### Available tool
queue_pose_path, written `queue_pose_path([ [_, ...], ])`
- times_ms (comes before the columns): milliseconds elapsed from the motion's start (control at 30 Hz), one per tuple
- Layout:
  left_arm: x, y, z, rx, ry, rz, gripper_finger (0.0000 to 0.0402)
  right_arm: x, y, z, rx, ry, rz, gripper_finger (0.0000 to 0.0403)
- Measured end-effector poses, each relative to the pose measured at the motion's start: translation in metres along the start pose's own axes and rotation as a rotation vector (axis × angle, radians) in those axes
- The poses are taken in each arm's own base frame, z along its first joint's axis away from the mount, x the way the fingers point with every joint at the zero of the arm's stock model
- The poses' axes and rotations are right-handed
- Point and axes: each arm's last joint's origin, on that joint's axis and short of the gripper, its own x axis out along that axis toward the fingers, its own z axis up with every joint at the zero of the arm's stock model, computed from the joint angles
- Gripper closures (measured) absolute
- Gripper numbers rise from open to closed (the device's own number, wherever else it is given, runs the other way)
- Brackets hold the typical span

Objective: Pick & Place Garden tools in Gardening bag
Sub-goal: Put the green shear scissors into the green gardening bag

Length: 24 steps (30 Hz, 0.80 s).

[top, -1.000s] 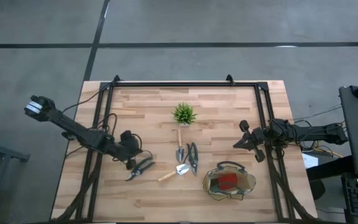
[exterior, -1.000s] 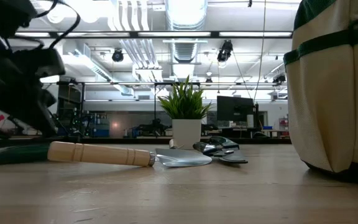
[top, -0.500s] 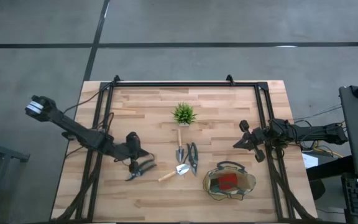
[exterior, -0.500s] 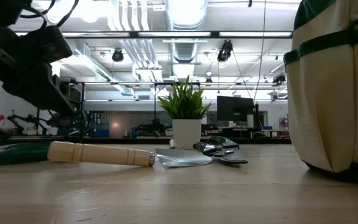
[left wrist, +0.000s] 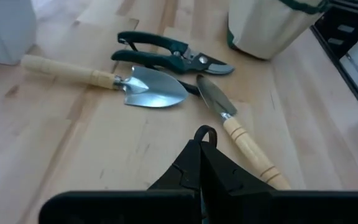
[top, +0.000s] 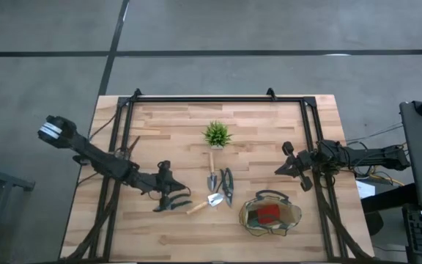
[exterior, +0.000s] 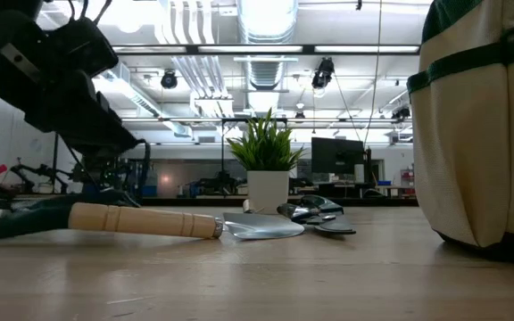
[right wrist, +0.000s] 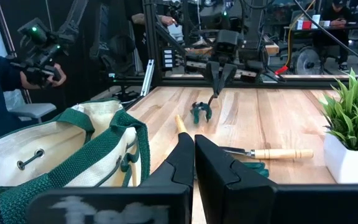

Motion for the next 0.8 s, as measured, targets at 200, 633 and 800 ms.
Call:
queue_pose_path([
  [200,0.015,-0.005,-0.007,-0.014,-0.036,-0.029,0.0401,0.000,0.000,0.000,0.000,0.000,0.000,0.0394],
  [633,0.024,-0.016,0.008,0.013,-0.299,-0.127,0.0401,0.000,0.000,0.000,0.000,0.000,0.000,0.0394],
  [800,0.022,-0.020,0.016,0.012,-0.363,-0.147,0.0401,0.000,0.000,0.000,0.000,0.000,0.000,0.0394],
])
